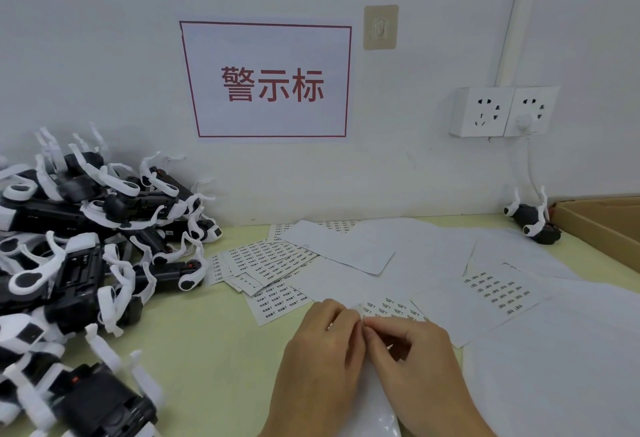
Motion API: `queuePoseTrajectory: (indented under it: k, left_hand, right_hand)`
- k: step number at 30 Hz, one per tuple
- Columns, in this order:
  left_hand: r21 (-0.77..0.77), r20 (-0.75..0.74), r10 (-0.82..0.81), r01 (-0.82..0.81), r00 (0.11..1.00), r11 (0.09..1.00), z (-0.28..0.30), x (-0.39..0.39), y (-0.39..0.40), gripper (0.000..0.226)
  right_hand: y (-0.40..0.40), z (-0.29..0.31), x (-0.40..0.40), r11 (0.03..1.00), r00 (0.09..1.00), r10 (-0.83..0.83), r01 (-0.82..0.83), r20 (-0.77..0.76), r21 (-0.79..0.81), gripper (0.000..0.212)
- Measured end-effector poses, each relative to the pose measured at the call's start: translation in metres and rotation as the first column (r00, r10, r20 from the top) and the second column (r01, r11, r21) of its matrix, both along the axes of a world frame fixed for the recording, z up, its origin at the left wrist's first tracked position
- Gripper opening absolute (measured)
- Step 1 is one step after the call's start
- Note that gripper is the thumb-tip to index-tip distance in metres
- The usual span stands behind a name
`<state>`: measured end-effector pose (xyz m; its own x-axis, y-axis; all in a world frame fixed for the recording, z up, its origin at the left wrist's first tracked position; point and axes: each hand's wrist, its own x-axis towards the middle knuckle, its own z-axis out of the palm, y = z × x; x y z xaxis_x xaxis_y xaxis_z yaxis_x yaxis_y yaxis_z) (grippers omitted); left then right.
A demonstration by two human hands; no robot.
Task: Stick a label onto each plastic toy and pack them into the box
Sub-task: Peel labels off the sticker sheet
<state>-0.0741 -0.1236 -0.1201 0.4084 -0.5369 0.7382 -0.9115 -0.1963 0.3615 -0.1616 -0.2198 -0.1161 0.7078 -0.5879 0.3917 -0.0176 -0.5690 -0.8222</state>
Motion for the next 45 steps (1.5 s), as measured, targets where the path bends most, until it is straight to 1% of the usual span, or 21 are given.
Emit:
queuePoseTrajectory:
  k: [3, 7, 10, 12, 14, 16, 21, 27, 29, 32, 35, 38, 42, 45]
  left_hand:
    - [-0.006, -0.008, 0.004, -0.004, 1.0, 1.0, 0.0005, -0.0001, -0.0004, 0.026]
    - [-0.021, -0.059, -0.014, 0.012, 0.998, 1.0, -0.0021, 0.0, -0.0002, 0.012]
    - [-0.034, -0.118, -0.055, 0.051, 0.992, 0.998, -0.0046, 0.001, -0.0001, 0.008]
    - [-0.074, -0.189, -0.093, 0.08, 0.978, 0.994, -0.0045, 0.0036, -0.0006, 0.008]
    - [-0.128, -0.251, -0.12, 0.09, 0.96, 0.988, -0.004, 0.0062, -0.0014, 0.01]
    - [-0.167, -0.286, -0.132, 0.087, 0.949, 0.982, -0.003, 0.0071, -0.0021, 0.014]
    - [-0.196, -0.298, -0.146, 0.09, 0.943, 0.976, -0.0043, 0.0074, -0.0035, 0.018]
    - [-0.176, -0.293, -0.132, 0.082, 0.947, 0.981, -0.0044, 0.0077, -0.0035, 0.017]
    - [-0.156, -0.262, -0.116, 0.077, 0.958, 0.985, -0.0043, 0.0068, -0.0024, 0.015]
    - [-0.074, -0.151, -0.061, 0.05, 0.987, 0.996, -0.004, 0.0033, -0.0006, 0.013]
    - [-0.029, -0.056, 0.003, -0.005, 0.998, 1.0, 0.0007, -0.0006, 0.0, 0.023]
    - [-0.019, 0.037, 0.065, -0.064, 0.997, 0.998, 0.0036, -0.0018, -0.0006, 0.027]
    - [-0.008, 0.134, 0.151, -0.151, 0.979, 0.989, 0.0029, -0.0003, -0.0011, 0.028]
    - [0.023, 0.191, 0.187, -0.195, 0.964, 0.981, 0.0027, 0.0004, -0.0007, 0.028]
  right_hand:
    - [0.0002, 0.0013, -0.0011, 1.0, 1.0, 0.015, -0.015, 0.004, 0.022, 0.046]
    - [0.0007, 0.0027, -0.0021, 0.997, 1.0, 0.018, -0.019, 0.007, 0.073, 0.037]
    - [0.0001, 0.004, -0.002, 0.997, 1.0, 0.011, -0.011, 0.002, 0.08, 0.044]
    - [-0.0005, 0.0037, -0.0022, 0.998, 1.0, -0.005, 0.005, 0.002, 0.07, 0.047]
    - [-0.0005, 0.0029, -0.0019, 0.998, 1.0, -0.015, 0.015, -0.001, 0.054, 0.045]
    - [-0.0007, 0.0021, -0.0015, 0.999, 1.0, -0.022, 0.022, 0.001, 0.048, 0.049]
    - [-0.0011, 0.0005, 0.0001, 0.999, 1.0, -0.022, 0.022, 0.012, 0.044, 0.062]
    - [-0.002, -0.0007, 0.0015, 0.999, 1.0, -0.004, 0.003, 0.03, 0.035, 0.061]
    - [-0.0025, -0.0013, 0.0016, 0.999, 0.999, 0.004, -0.006, 0.038, 0.037, 0.058]
    - [-0.0024, -0.0018, 0.0016, 0.999, 0.999, -0.002, 0.0, 0.052, 0.044, 0.054]
    - [-0.0023, -0.0023, 0.002, 0.999, 0.998, -0.013, 0.011, 0.057, 0.043, 0.046]
    - [-0.0013, -0.0022, 0.0027, 0.999, 0.998, -0.014, 0.012, 0.064, 0.033, 0.051]
    - [0.001, -0.0032, 0.0036, 0.994, 0.996, -0.026, 0.036, 0.089, -0.104, 0.059]
    - [0.0011, -0.0048, 0.0038, 0.978, 0.994, -0.059, 0.075, 0.089, -0.196, 0.052]
